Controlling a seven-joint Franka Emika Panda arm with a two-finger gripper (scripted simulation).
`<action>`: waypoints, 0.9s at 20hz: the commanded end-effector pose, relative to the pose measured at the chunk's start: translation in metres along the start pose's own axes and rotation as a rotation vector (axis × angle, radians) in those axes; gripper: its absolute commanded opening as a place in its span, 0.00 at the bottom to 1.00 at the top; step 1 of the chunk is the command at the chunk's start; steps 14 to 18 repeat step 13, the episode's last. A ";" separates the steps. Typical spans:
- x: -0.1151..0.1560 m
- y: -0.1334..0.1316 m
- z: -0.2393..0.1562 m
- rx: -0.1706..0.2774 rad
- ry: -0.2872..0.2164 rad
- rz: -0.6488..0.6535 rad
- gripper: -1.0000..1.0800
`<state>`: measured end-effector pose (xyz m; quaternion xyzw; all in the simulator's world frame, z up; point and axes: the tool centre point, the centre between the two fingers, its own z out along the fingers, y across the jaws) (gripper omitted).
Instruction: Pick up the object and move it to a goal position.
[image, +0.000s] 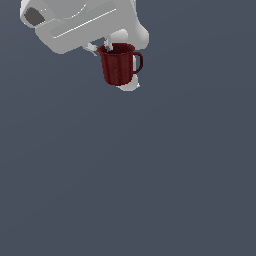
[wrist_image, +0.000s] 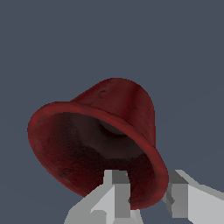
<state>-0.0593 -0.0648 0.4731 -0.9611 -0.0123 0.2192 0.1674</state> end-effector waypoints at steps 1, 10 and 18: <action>-0.003 -0.003 -0.008 0.000 0.002 -0.001 0.00; -0.006 -0.007 -0.019 0.001 0.002 -0.001 0.00; -0.006 -0.008 -0.019 0.001 0.002 -0.001 0.00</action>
